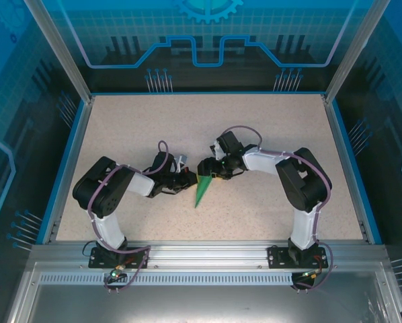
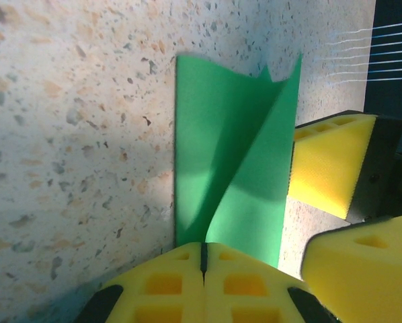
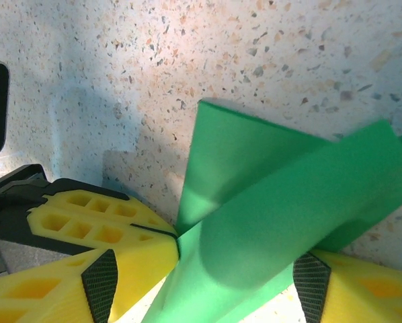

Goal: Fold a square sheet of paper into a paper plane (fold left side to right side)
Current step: Fold the wing for the fifth time at the center of the table.

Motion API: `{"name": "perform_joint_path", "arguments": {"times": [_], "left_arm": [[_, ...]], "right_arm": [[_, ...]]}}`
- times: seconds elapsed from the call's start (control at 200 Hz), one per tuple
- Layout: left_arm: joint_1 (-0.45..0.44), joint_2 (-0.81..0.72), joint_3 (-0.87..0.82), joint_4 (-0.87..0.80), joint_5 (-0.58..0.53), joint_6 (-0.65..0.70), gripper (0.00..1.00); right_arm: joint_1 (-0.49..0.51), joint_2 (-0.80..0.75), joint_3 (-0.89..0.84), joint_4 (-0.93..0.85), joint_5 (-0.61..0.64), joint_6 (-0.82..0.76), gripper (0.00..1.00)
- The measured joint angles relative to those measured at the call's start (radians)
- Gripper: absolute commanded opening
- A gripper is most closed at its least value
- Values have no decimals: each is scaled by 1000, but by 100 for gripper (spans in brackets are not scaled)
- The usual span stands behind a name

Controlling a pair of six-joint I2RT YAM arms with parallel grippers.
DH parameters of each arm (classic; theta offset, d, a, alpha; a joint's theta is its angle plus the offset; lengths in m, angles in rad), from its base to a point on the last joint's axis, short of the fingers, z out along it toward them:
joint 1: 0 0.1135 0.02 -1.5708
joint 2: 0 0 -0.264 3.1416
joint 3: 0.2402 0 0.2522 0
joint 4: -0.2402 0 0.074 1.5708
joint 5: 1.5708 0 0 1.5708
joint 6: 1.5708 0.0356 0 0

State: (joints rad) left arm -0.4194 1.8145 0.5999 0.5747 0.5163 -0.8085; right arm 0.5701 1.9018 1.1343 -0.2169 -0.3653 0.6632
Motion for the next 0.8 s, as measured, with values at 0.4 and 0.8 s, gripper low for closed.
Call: {"name": "perform_joint_path", "arguments": {"times": [0.4,0.8], "left_arm": [[2,1,0,2,1,0,0],[3,3,0,4,5,4,0]], "right_arm": [[2,-100,-3,-28,18,-8,46],[27,-10,39,-19,16,-9,45]]}}
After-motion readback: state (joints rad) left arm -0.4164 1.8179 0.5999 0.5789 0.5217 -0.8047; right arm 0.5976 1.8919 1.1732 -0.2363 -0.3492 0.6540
